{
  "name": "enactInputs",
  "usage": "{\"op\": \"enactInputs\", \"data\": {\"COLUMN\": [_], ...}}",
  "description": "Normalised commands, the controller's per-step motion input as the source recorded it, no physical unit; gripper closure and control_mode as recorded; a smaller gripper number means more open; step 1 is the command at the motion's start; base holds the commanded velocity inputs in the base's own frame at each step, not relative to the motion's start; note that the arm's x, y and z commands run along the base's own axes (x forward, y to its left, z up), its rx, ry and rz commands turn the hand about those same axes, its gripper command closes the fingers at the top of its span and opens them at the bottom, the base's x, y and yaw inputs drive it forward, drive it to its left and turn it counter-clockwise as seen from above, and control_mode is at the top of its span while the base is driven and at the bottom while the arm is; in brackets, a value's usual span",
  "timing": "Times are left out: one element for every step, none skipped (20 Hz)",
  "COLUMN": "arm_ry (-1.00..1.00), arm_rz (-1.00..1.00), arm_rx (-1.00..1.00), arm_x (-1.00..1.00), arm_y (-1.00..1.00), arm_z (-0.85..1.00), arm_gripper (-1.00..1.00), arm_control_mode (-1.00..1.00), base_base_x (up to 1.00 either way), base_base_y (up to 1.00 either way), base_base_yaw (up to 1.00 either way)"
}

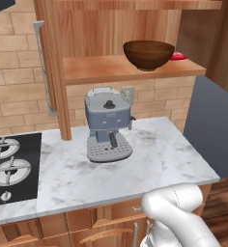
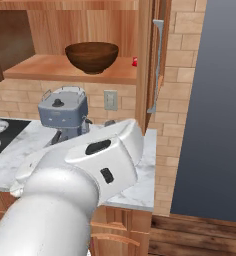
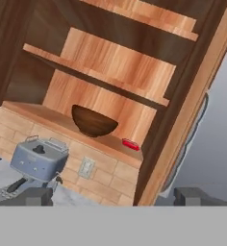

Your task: Pick the mug and place it in the sink. Pick the bowl and place it in the open cabinet and then close the cabinet.

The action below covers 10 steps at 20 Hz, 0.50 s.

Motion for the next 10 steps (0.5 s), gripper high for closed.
{"op": "enactInputs", "data": {"arm_ry": [0.17, 0.21, 0.25, 0.21, 0.12, 0.02, 0.00, 0.00, 0.00, 0.00], "arm_rz": [0.20, 0.18, 0.15, 0.14, 0.15, 0.16, 0.16, 0.17, 0.17, 0.19], "arm_rx": [0.09, 0.09, 0.08, 0.08, 0.09, 0.09, 0.07, 0.07, 0.04, 0.07], "arm_x": [0.36, 0.41, 0.49, 0.56, 0.52, 0.39, 0.21, 0.21, 0.24, 0.44], "arm_y": [-0.46, -0.45, -0.46, -0.54, -0.61, -0.66, -0.62, -0.57, -0.37, -0.24], "arm_z": [0.00, 0.00, 0.00, 0.00, 0.00, 0.00, 0.00, 0.00, 0.00, 0.00], "arm_gripper": [-1.00, -1.00, -1.00, -1.00, -1.00, -1.00, -1.00, -1.00, -1.00, -1.00], "arm_control_mode": [-1.00, -1.00, -1.00, -1.00, -1.00, -1.00, -1.00, -1.00, -1.00, -1.00], "base_base_x": [0.00, 0.00, 0.00, 0.00, 0.00, 0.00, 0.00, 0.00, 0.00, 0.00], "base_base_y": [0.00, 0.00, 0.00, 0.00, 0.00, 0.00, 0.00, 0.00, 0.00, 0.00], "base_base_yaw": [0.00, 0.00, 0.00, 0.00, 0.00, 0.00, 0.00, 0.00, 0.00, 0.00]}}
